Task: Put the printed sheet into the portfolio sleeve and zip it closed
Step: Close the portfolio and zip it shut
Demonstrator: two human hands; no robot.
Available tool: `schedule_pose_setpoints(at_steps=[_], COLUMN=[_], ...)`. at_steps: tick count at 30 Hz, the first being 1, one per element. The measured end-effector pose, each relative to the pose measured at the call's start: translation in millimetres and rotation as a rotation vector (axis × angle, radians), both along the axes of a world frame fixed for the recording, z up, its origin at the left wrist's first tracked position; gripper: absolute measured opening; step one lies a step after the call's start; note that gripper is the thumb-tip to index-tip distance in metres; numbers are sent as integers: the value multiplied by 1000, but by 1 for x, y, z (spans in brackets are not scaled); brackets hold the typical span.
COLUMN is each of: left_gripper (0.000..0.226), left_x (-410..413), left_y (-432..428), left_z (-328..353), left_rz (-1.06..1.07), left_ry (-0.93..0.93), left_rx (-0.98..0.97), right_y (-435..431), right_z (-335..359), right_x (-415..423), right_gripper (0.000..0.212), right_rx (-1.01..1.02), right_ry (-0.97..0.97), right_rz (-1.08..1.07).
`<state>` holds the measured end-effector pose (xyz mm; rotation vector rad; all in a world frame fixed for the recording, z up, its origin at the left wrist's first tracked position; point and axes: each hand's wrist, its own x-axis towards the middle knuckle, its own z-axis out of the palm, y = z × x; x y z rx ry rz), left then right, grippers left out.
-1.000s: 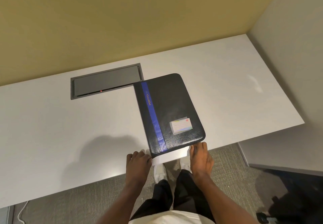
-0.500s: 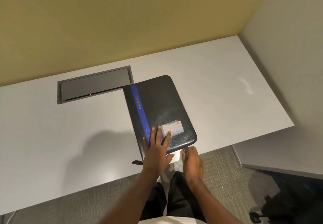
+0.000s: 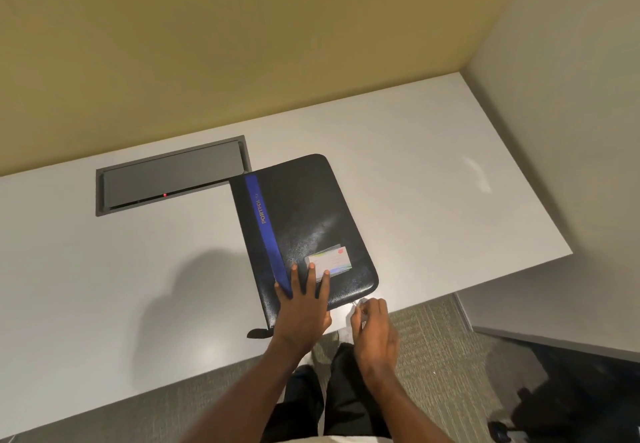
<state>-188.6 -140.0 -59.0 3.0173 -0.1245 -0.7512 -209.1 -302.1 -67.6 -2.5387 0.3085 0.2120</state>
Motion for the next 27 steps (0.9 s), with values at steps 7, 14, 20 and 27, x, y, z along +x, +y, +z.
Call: schedule_pose_setpoints(at_steps=[7,14,20,27], left_gripper=[91,89,91,95], left_x=[0,-1,0,1], left_y=[2,2,0,0], left_z=[1,-2,0,0], left_rz=[10,36,64,84], left_ry=[15,49,57,70], left_rx=[-23,-46,-77,-97], right_y=[-40,-53,-31,-10], right_z=[-2,2,11,11], right_x=[48,119,174,226], right_gripper=[7,8,6,12], right_rx=[27,-34,-26,-52], right_ry=[-67,4,-13,-36], right_rz=[-8,208,311,409])
